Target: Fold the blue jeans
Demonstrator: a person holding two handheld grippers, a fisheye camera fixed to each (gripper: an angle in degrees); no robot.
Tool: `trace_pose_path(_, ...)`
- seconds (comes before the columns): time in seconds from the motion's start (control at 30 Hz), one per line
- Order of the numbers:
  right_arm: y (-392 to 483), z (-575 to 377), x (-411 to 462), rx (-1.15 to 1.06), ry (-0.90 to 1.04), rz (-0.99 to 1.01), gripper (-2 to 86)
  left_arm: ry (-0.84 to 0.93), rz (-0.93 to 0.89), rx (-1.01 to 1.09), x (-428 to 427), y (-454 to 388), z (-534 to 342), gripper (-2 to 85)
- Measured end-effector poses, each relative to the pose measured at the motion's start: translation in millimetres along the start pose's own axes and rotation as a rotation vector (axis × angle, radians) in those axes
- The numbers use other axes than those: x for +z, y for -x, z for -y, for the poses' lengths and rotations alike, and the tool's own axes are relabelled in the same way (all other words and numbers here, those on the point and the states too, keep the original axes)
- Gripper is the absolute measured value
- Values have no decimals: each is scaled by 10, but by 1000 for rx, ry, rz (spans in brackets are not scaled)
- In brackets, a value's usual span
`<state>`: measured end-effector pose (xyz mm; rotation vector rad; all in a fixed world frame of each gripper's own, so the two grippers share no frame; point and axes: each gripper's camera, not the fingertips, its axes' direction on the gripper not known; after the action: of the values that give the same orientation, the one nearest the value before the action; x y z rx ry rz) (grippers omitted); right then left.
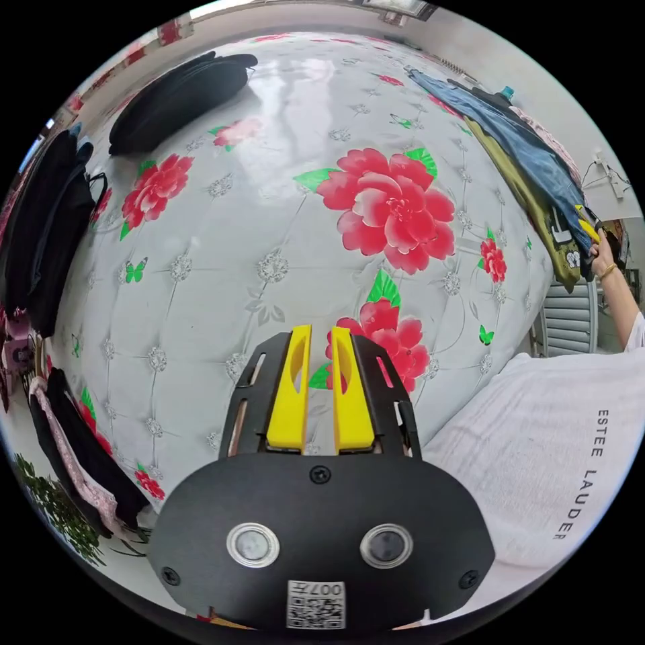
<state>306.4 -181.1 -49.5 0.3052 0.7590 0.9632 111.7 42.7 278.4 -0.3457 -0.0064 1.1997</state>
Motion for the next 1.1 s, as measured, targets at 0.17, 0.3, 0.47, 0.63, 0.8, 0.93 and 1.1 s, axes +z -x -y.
trace_pose_path(0.17, -613, 325, -207, 40, -82, -278, 125, 59, 17, 45, 121, -324, -2, 35)
trace_pose_path(0.3, -1159, 448, 336, 123, 249, -115, 121, 90, 22, 29, 204, -385, -20, 10)
trace_pose_path(0.47, -872, 318, 130, 59, 150, -234, 80, 58, 40, 6, 108, -368, -62, -8)
trace_pose_path(0.63, -141, -21, -548, -249, -126, -266, 39, -3, -5, -21, -26, -318, -256, -10)
trace_pose_path(0.8, 448, -269, -1230, -438, -222, 79, 18, -41, -46, -57, -64, -221, -551, -10)
trace_pose_path(0.93, 910, -547, -1542, -564, -200, 438, 12, -105, -97, -96, -157, -111, -806, -10)
trace_pose_path(1.1, 2014, -1657, -1555, -884, 104, 868, 10, -196, -163, -148, -318, 42, -1118, -10)
